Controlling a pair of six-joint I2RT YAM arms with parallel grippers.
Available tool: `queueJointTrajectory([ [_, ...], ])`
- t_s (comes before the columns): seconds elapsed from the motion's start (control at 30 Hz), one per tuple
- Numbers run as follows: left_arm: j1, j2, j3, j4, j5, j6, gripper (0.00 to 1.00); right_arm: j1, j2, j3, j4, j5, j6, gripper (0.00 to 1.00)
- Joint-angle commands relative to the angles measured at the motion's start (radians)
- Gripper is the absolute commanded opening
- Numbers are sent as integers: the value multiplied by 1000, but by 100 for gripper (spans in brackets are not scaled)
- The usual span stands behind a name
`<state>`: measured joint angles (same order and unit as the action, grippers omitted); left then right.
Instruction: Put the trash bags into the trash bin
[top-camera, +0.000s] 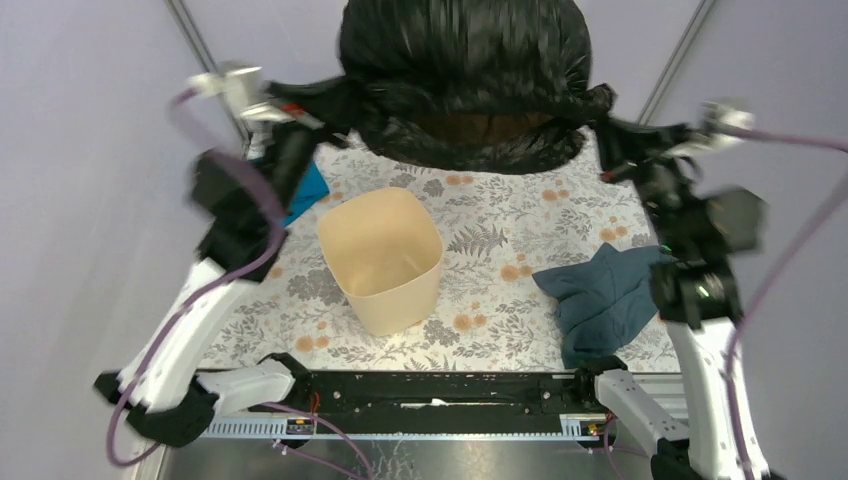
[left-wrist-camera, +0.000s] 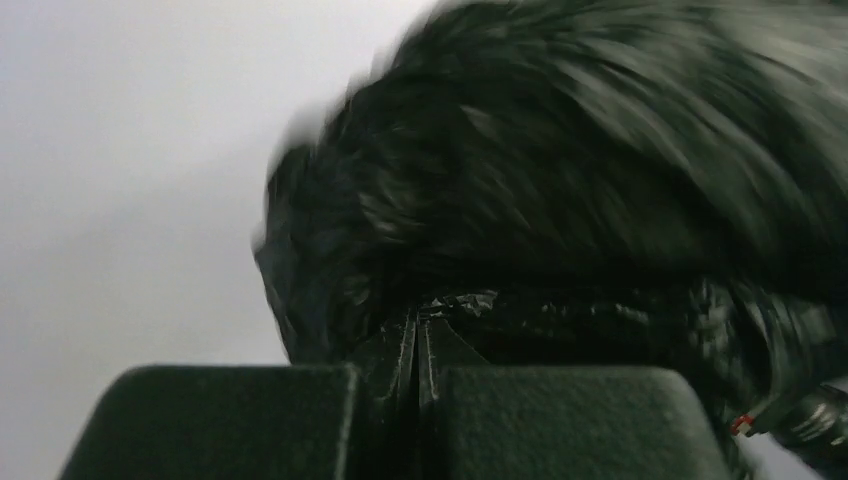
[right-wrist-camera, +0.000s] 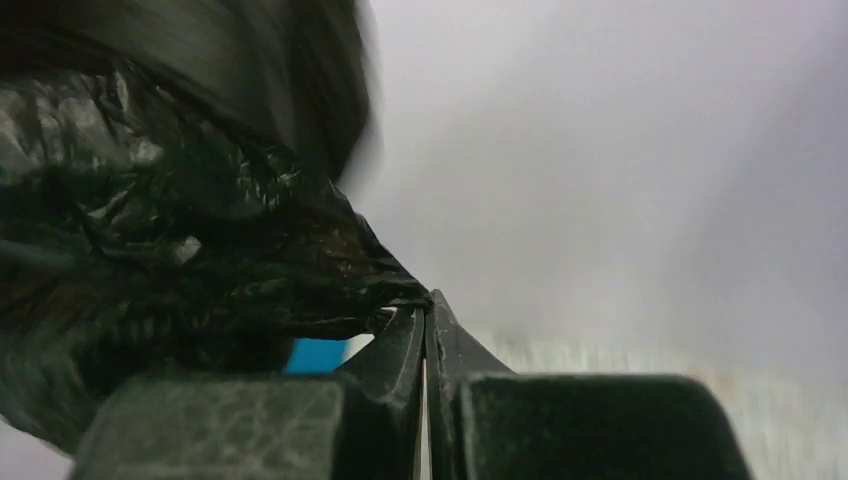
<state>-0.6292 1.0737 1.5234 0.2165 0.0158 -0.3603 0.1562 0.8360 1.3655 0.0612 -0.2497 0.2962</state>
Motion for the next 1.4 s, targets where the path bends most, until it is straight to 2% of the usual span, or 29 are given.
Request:
queueJointTrajectory([
  [0.0,21,281,-77,-373,-155,-7,0,0,187,-266,-198,86,13,0],
  [0.1,48,378,4,-476,-136,-20,0,0,205,-341,-204,107,12,0],
  [0.17,59,398,67,-491,-98,-24,0,0,196,-318,-223,103,7,0],
  [0.23,64,403,147,-480,-47,-32,0,0,186,-205,-264,109,-7,0],
  [0.33,65,423,358,-503,65,-67,0,-1,202,47,-336,95,-21,0],
  [0.43,64,411,502,-465,201,-162,0,0,227,297,-374,8,23,0],
  [0.5,60,342,451,-343,288,-224,0,0,202,367,-333,-61,74,0],
  [0.53,58,299,357,-265,306,-239,0,-1,171,354,-290,-88,96,0],
  [0.6,56,226,194,-115,298,-229,0,0,95,231,-170,-124,113,0],
  [0.63,56,201,125,-100,262,-208,0,1,56,157,-126,-114,103,0],
  [0.73,57,214,35,-260,45,-132,0,0,0,-24,-140,15,74,0],
  [0.77,59,252,39,-347,-44,-118,0,0,6,-72,-178,58,65,0],
  [0.83,76,354,75,-513,-133,-105,0,0,47,-150,-248,112,35,0],
  [0.9,105,449,121,-630,-126,-123,0,-1,114,-213,-297,142,8,0],
  [1.0,129,476,127,-612,-23,-146,0,0,171,-256,-316,160,-18,0],
  [1.1,129,430,149,-521,63,-154,0,0,182,-220,-305,140,-24,0],
  [1.17,129,421,224,-509,103,-160,0,0,189,-142,-316,127,-26,0],
  [1.3,129,399,391,-411,255,-207,0,0,219,141,-373,78,-11,0],
  [1.37,127,337,383,-279,321,-265,0,-1,220,275,-375,25,18,0],
])
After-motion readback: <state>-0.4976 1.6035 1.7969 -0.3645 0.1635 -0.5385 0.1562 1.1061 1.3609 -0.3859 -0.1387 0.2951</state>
